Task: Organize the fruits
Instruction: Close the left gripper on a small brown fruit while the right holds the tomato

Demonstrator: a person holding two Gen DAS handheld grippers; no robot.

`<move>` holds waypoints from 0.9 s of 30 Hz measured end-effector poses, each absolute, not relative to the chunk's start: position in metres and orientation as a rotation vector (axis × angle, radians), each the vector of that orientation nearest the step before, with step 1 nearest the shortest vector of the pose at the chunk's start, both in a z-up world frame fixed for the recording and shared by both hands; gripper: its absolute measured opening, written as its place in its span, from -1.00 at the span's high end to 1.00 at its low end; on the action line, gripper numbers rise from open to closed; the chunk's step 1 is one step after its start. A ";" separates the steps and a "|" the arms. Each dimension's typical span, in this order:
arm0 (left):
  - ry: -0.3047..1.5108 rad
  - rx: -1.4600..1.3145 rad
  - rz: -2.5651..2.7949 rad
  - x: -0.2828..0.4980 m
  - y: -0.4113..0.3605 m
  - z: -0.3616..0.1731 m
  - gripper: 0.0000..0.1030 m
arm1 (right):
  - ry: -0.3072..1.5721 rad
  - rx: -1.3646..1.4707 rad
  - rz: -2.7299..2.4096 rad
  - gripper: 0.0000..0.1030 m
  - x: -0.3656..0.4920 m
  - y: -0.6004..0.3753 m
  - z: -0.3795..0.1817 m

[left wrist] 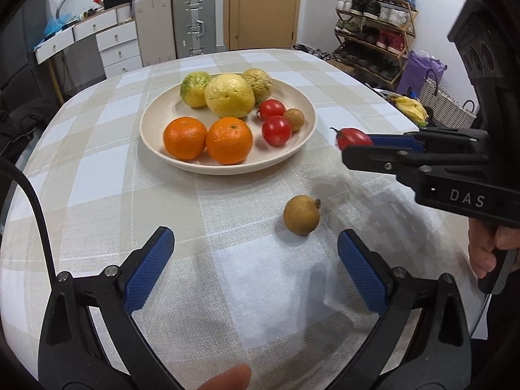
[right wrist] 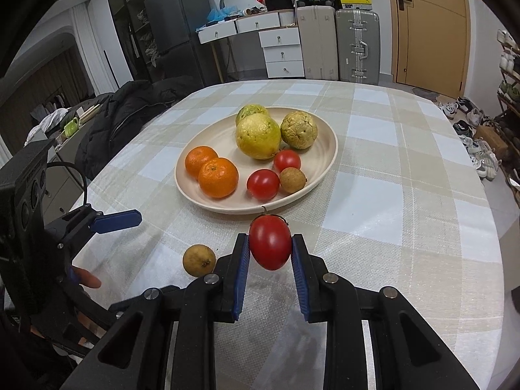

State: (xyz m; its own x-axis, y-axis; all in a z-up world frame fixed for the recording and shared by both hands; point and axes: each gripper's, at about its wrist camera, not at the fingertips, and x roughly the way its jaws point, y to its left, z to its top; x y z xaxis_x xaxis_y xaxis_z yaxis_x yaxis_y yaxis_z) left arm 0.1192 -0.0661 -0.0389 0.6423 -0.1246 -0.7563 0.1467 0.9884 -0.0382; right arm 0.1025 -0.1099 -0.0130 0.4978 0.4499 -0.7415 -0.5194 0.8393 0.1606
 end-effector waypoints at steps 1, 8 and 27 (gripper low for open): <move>0.858 0.037 -0.160 0.119 -0.068 -0.039 -0.82 | 0.871 -0.088 0.588 0.49 0.102 -0.110 -0.013; 0.895 0.079 -0.201 0.128 -0.082 -0.046 -0.31 | 0.864 -0.084 0.585 0.49 0.104 -0.111 -0.011; 0.892 0.044 -0.262 0.134 -0.086 -0.048 0.56 | 0.858 -0.073 0.573 0.49 0.104 -0.118 -0.008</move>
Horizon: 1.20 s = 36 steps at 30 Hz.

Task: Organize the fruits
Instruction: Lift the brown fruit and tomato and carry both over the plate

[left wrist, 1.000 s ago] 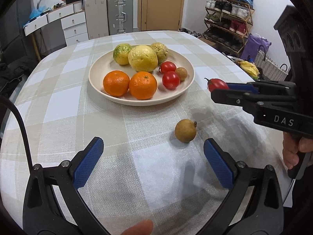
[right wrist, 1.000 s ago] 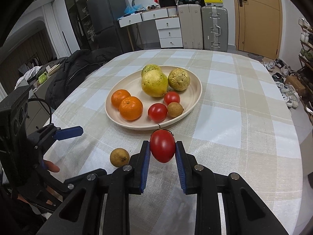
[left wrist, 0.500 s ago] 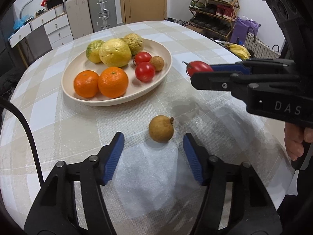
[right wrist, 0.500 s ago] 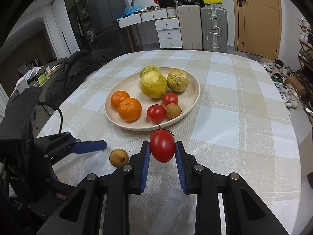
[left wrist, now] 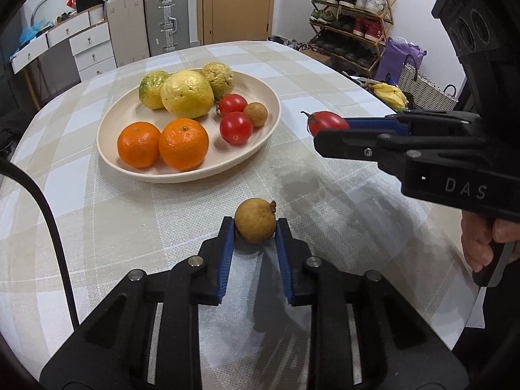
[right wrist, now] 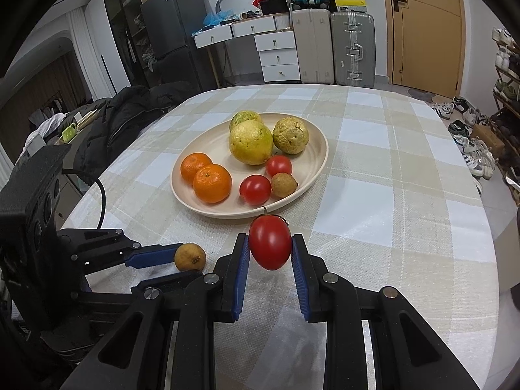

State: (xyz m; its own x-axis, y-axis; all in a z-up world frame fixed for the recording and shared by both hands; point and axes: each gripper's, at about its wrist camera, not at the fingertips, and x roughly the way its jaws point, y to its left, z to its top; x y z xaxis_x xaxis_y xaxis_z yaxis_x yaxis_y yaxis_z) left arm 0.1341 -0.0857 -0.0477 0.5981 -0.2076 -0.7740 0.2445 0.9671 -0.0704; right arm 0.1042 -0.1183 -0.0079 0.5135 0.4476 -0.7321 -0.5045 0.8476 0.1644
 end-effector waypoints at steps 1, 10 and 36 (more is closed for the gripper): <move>0.890 0.042 -0.263 0.134 -0.085 -0.047 0.56 | 0.859 -0.072 0.573 0.49 0.104 -0.118 -0.008; 0.836 0.024 -0.249 0.126 -0.073 -0.032 0.56 | 0.853 -0.069 0.574 0.49 0.104 -0.118 -0.008; 0.713 -0.048 -0.151 0.114 -0.028 0.005 0.56 | 0.787 -0.023 0.590 0.49 0.102 -0.120 0.001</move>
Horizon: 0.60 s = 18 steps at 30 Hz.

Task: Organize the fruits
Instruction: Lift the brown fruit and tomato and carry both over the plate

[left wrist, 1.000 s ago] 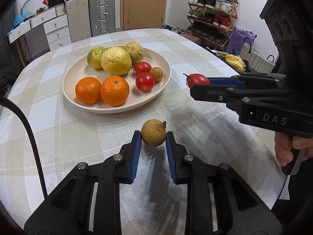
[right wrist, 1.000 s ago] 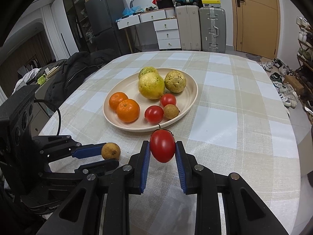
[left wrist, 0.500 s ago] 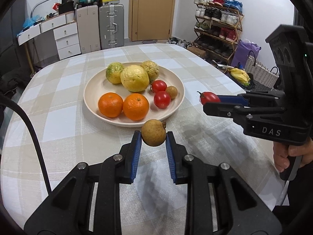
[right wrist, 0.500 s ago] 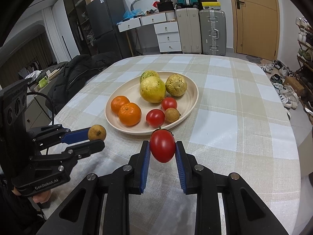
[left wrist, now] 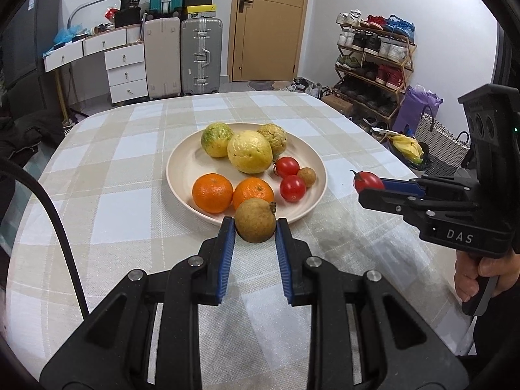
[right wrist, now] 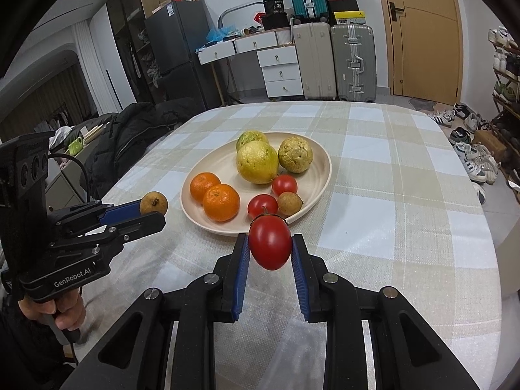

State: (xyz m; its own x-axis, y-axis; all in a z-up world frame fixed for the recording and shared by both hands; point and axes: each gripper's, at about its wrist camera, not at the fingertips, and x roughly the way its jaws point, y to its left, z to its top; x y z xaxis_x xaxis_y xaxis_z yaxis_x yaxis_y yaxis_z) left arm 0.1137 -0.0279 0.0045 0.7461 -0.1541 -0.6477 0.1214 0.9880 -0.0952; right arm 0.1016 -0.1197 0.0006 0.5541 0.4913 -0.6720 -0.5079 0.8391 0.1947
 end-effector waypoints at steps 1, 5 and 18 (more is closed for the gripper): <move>0.709 -0.051 -0.147 0.114 -0.026 0.005 0.56 | 0.784 -0.022 0.590 0.49 0.101 -0.119 0.001; 0.703 -0.063 -0.130 0.116 -0.020 0.006 0.56 | 0.776 -0.016 0.593 0.49 0.101 -0.118 0.002; 0.684 -0.074 -0.086 0.128 -0.007 0.010 0.56 | 0.765 0.012 0.609 0.49 0.105 -0.101 0.002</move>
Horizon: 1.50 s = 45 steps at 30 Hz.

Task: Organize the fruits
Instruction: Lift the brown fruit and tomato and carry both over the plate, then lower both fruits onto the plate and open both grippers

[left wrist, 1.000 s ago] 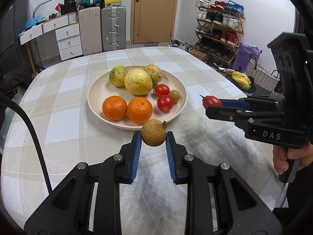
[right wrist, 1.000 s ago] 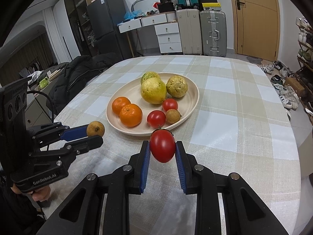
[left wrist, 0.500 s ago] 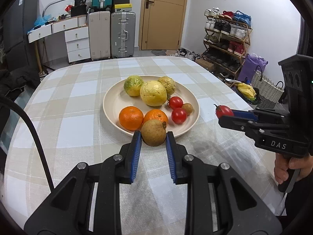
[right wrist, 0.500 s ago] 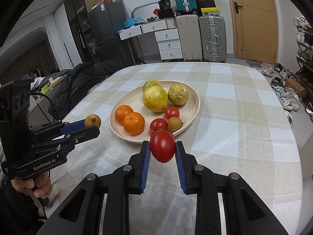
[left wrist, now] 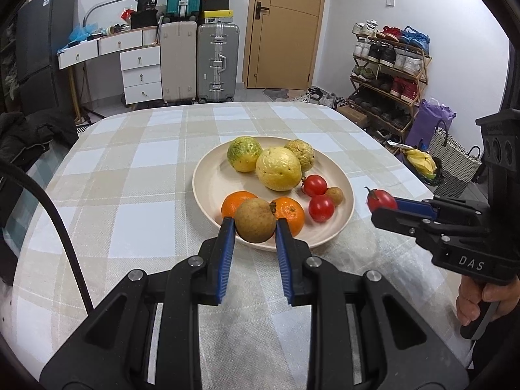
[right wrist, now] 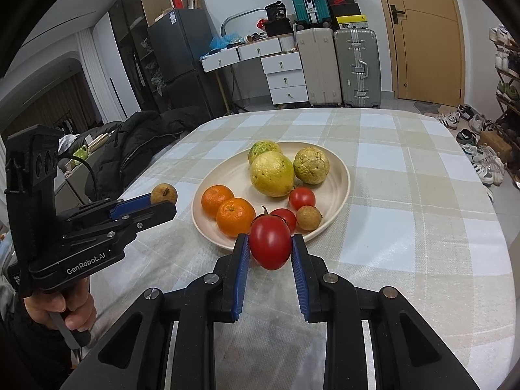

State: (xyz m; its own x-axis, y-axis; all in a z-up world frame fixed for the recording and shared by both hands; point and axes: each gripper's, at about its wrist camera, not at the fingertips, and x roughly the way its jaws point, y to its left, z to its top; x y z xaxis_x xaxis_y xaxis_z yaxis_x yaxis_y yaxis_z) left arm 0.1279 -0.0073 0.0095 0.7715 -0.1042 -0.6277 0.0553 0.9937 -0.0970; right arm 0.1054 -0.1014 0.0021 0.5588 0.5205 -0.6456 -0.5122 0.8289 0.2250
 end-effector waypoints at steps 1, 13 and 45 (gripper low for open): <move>0.683 -0.074 -0.084 0.128 -0.007 0.010 0.56 | 0.767 0.013 0.609 0.49 0.107 -0.099 0.002; 0.703 -0.057 -0.076 0.144 -0.009 0.001 0.56 | 0.783 0.012 0.603 0.49 0.122 -0.077 -0.003; 0.772 -0.054 -0.061 0.192 -0.011 -0.028 0.56 | 0.803 0.036 0.574 0.49 0.156 -0.057 -0.015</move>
